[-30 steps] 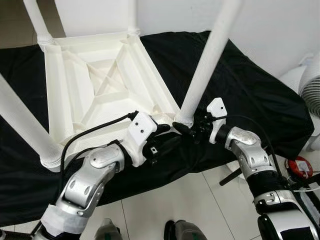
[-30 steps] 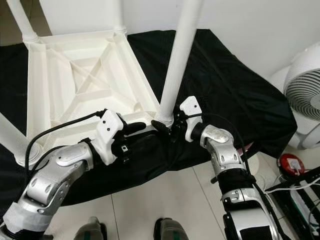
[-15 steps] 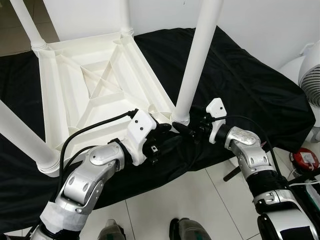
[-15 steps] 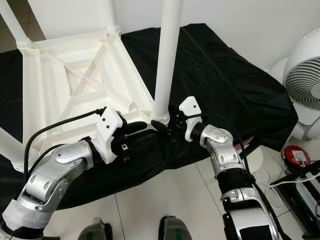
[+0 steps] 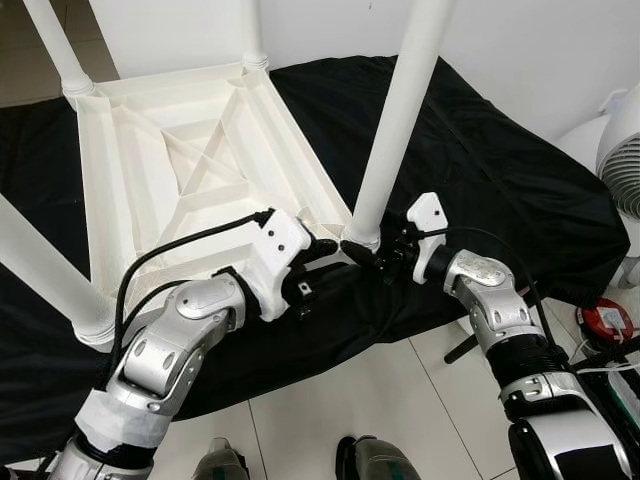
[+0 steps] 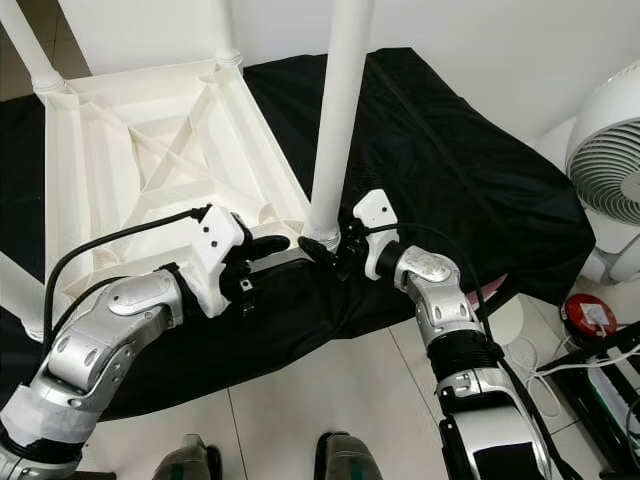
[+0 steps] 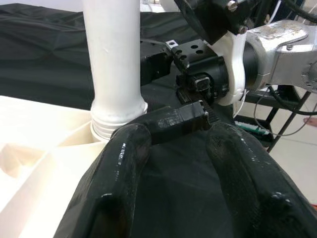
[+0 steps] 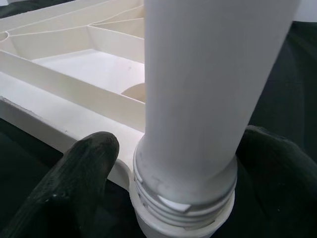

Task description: Building children table

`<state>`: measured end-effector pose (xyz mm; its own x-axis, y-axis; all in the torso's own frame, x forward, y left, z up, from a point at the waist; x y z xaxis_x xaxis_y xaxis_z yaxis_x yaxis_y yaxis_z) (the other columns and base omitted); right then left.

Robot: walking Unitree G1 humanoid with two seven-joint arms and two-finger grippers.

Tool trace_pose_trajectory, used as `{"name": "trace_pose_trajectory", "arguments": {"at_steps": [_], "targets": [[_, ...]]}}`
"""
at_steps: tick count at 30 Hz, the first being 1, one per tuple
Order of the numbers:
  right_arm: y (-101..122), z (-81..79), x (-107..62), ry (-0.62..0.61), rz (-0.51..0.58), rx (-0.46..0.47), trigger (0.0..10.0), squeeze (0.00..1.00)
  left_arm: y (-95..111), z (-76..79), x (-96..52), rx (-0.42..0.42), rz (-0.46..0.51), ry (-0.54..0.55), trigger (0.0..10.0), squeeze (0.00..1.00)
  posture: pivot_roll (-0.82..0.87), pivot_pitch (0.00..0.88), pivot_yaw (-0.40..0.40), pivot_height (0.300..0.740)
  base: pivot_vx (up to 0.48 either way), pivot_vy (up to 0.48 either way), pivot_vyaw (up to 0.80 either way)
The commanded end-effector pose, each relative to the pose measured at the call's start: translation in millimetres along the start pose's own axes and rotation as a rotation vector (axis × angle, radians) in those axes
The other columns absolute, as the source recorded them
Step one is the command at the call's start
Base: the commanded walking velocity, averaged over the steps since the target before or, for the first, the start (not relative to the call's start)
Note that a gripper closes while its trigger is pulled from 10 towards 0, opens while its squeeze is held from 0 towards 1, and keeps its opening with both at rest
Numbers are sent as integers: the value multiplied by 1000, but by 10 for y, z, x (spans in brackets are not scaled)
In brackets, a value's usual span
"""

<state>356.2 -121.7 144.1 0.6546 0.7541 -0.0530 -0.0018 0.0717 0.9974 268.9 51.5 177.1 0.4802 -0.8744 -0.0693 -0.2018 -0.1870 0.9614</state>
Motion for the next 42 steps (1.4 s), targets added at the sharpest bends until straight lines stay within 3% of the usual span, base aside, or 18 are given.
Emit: {"name": "trace_pose_trajectory", "arguments": {"at_steps": [1,10,18,19,20,21,22,28,38,39,42], "targets": [[-53,2,-22,7,-23,-6,10000,0,25,79,-16,-8,15,-77,10000,0,-12,84,-49,740,0,0,0],[105,82,115,-13,33,-57,10000,0,2,164,-42,-60,1,-133,10000,0,16,68,-63,740,0,0,0],[123,-21,266,35,54,-38,10000,0,8,147,-49,-63,-1,-133,10000,0,33,59,-65,740,0,0,0],[110,-48,286,48,54,-35,7412,0,9,146,-50,-65,-1,-133,10000,0,49,52,-62,740,0,0,0],[98,-67,301,55,54,-31,5882,0,10,147,-51,-63,-1,-133,10000,0,55,47,-65,740,0,0,0],[98,-67,301,55,54,-31,5882,0,10,147,-51,-63,-1,-133,10000,0,55,47,-65,740,0,0,0],[75,-97,325,67,58,-2,0,0,13,149,-51,-65,1,-134,10000,0,71,41,-66,740,0,0,0],[-48,-157,351,60,47,22,0,0,30,124,-52,-64,6,-119,10000,0,77,39,-66,740,0,0,0],[-158,-93,204,-29,89,111,0,0,-86,185,-104,-95,-16,-111,10000,0,77,24,-75,740,0,0,0],[-162,-89,201,-68,100,122,10000,0,-90,194,-100,-99,-16,-110,10000,0,78,22,-77,740,0,0,0],[-146,-39,202,-205,123,147,10000,0,-99,162,-74,-94,-10,-77,10000,0,79,21,-78,740,0,0,0]]}}
Point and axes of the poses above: a point about 5 cm out from each wrist's last joint towards the gripper, its own x axis pointing out of the wrist towards the gripper, its own y axis along the axis of the wrist's last joint, z = x × y, the point moved 3 cm from there along x, pointing out of the wrist towards the gripper, and after that the axes turned 9 degrees about x, right-handed, at the moved point
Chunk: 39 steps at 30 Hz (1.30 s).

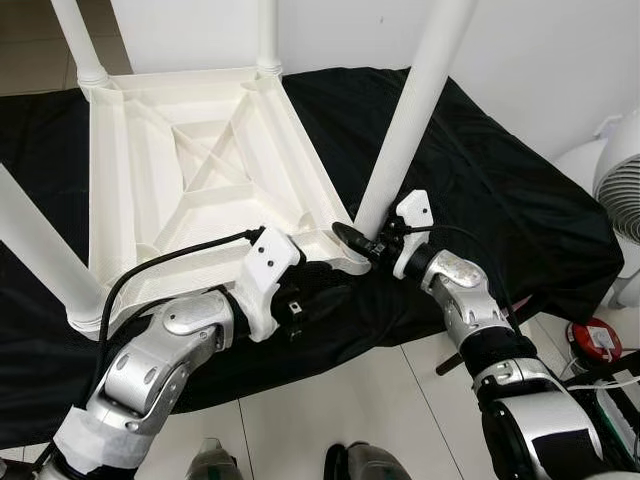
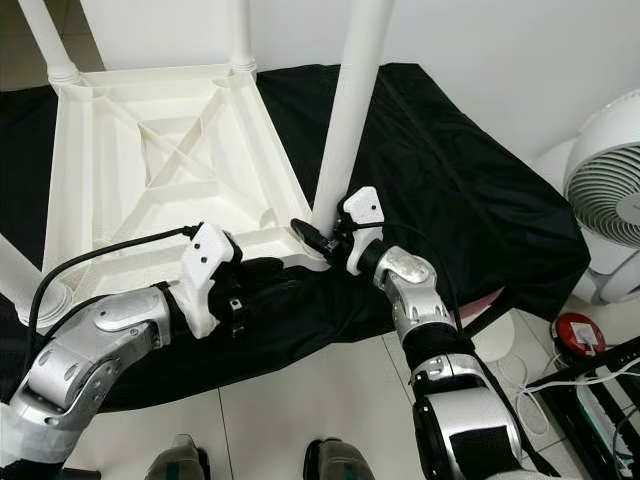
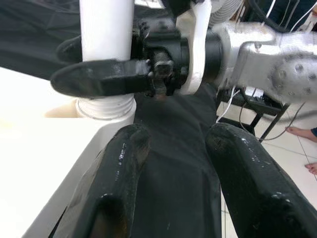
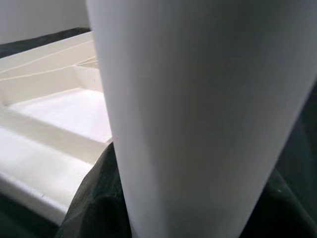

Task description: Building children table

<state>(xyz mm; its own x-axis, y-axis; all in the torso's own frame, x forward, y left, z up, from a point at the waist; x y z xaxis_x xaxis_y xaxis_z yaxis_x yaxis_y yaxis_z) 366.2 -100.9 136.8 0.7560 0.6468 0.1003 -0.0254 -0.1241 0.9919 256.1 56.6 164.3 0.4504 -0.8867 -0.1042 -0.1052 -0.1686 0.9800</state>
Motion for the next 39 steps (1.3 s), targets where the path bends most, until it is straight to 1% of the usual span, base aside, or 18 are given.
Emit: {"name": "trace_pose_trajectory", "arguments": {"at_steps": [1,3,4,8,10,11,12,14,16,17,19,26,27,30,32,37,38,39], "targets": [[-79,40,-32,-62,-31,18,10000,0,5,41,24,3,15,-39,10000,0,79,21,-78,740,0,0,0],[-50,37,-28,-103,-6,41,10000,0,3,16,28,11,18,-18,10000,0,81,19,-81,740,0,0,0],[-16,26,-36,-210,24,57,10000,0,13,-48,29,17,28,34,10000,0,85,19,-85,740,0,0,0],[18,-57,-44,-316,64,91,10000,0,26,-133,26,41,36,105,10000,0,85,16,-85,740,0,0,0],[18,-57,-44,-316,64,91,10000,0,26,-133,26,41,36,105,10000,0,85,16,-85,740,0,0,0],[20,-69,-43,-384,68,89,10000,0,24,-174,36,38,35,128,10000,0,83,12,-85,740,0,0,0],[20,-69,-43,-384,68,89,10000,0,24,-174,36,38,35,128,10000,0,83,12,-85,740,0,0,0],[14,-80,-65,-519,61,57,10000,0,29,-223,46,21,41,156,10000,0,84,9,-88,740,0,0,0],[14,-80,-65,-519,61,57,10000,0,29,-223,46,21,41,156,10000,0,84,9,-88,740,0,0,0],[41,-126,-50,-601,69,45,10000,0,37,-271,62,3,42,184,10000,0,91,3,-91,740,0,0,0],[104,-279,29,-592,88,19,10000,0,58,-317,79,-10,55,216,10000,0,88,0,-88,740,0,0,0],[117,-240,-57,-601,79,6,10000,0,49,-317,97,-7,55,228,10000,0,92,0,-94,740,0,0,0],[133,-249,-71,-584,97,27,10000,1000,52,-331,95,-1,56,234,10000,0,96,0,-97,740,0,0,0],[189,-263,-108,-531,142,57,10000,1000,68,-364,84,18,61,247,10000,0,99,0,-100,740,0,0,0],[209,-262,-132,-516,147,44,10000,1000,68,-369,81,20,60,250,10000,0,98,0,-100,740,0,0,0],[172,-146,-232,-516,114,17,10000,1000,76,-377,87,28,62,252,10000,0,95,0,-100,740,0,0,0],[152,-129,-247,-504,104,40,10000,400,78,-378,89,28,62,252,10000,0,95,0,-100,740,0,0,0],[133,-133,-263,-447,92,38,10000,0,80,-376,90,28,63,249,10000,0,92,0,-96,740,0,0,0]]}}
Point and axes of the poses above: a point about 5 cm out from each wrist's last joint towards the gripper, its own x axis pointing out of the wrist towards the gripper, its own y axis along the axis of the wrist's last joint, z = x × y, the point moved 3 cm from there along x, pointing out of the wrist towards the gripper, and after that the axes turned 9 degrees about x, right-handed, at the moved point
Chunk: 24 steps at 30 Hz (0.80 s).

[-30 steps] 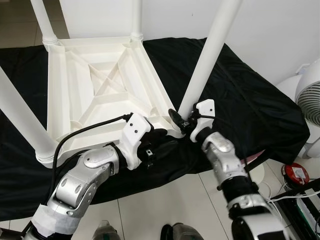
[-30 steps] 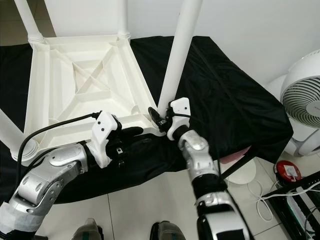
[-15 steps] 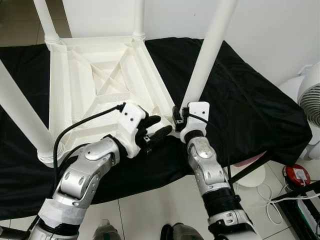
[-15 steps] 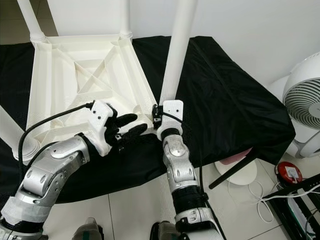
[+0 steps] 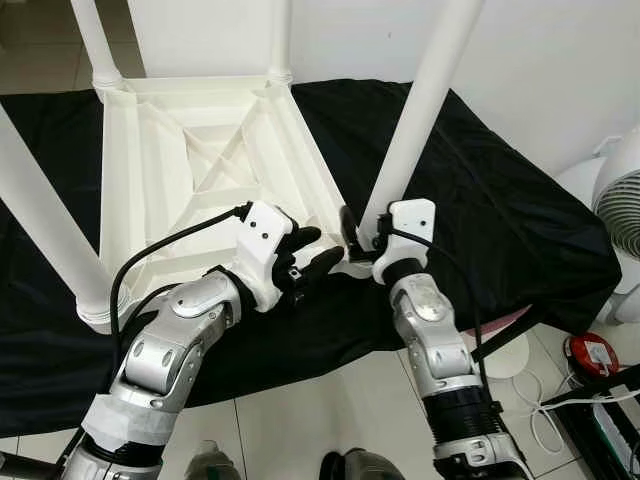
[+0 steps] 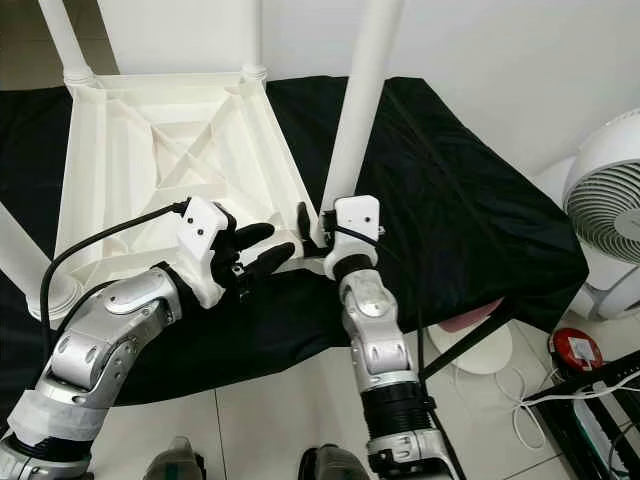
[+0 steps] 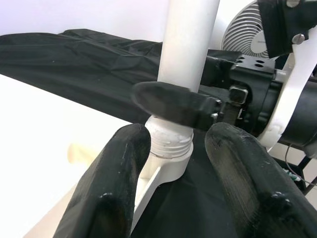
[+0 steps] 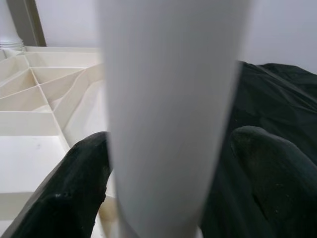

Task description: Building children table

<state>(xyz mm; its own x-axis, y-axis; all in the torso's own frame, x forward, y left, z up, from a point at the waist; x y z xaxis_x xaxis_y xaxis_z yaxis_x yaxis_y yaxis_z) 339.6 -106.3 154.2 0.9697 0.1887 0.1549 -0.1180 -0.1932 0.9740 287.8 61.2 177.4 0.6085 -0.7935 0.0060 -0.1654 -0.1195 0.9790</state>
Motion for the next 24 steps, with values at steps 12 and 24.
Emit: {"name": "trace_pose_trajectory", "arguments": {"at_steps": [12,24], "targets": [[-53,199,-55,401,-92,-85,10000,0,-13,-30,33,37,-14,10,10000,0,78,0,-77,740,0,0,0],[-113,198,168,576,-188,-179,1804,0,6,-26,91,79,-20,-59,10000,0,75,0,-48,740,0,0,0]]}}
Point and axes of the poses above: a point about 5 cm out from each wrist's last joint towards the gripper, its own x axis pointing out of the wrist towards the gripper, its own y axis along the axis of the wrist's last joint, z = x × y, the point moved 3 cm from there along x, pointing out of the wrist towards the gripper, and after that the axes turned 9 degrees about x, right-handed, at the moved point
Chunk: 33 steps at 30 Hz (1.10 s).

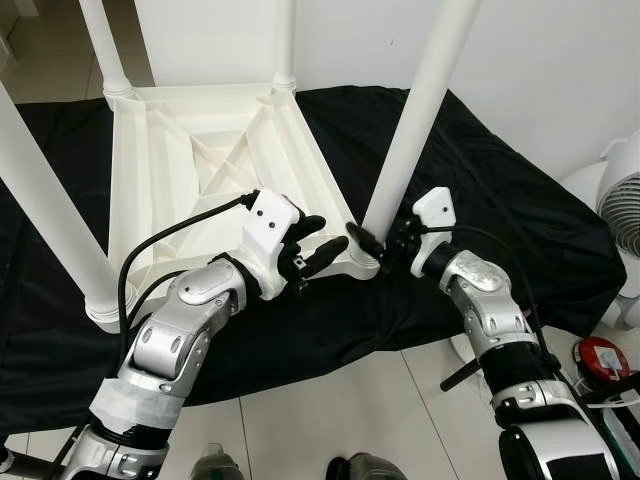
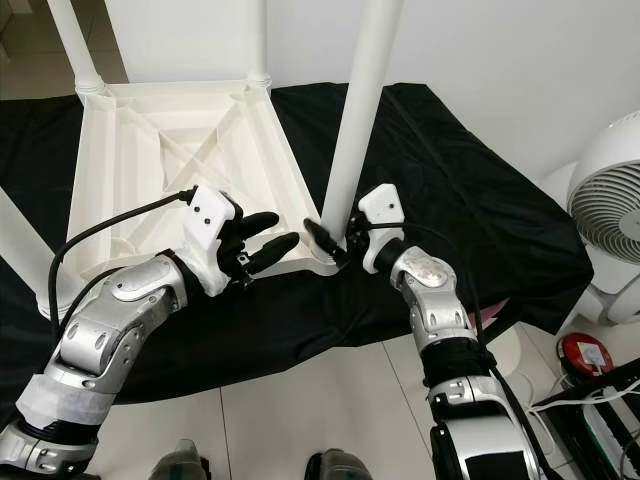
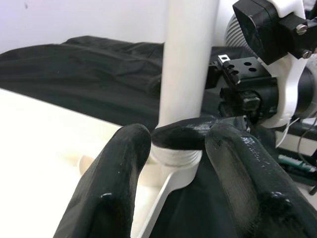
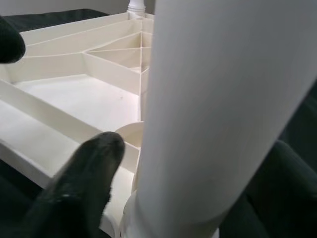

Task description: Building children table

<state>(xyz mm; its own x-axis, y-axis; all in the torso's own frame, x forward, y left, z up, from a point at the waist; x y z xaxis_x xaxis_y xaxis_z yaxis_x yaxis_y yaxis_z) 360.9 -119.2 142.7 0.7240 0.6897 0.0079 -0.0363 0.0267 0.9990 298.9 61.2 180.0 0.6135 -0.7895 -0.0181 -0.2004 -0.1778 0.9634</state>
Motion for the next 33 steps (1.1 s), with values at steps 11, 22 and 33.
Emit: {"name": "trace_pose_trajectory", "arguments": {"at_steps": [11,22,33], "targets": [[-188,-81,-18,84,-45,38,0,0,-8,99,42,20,11,-69,10000,0,81,0,-62,740,0,0,0],[-76,-62,-15,-142,61,72,10000,0,-133,156,18,57,-18,-39,10000,0,76,19,-76,740,0,0,0],[-133,-3,46,-582,39,165,10000,0,-104,25,7,57,0,33,10000,0,85,19,-77,740,0,0,0]]}}
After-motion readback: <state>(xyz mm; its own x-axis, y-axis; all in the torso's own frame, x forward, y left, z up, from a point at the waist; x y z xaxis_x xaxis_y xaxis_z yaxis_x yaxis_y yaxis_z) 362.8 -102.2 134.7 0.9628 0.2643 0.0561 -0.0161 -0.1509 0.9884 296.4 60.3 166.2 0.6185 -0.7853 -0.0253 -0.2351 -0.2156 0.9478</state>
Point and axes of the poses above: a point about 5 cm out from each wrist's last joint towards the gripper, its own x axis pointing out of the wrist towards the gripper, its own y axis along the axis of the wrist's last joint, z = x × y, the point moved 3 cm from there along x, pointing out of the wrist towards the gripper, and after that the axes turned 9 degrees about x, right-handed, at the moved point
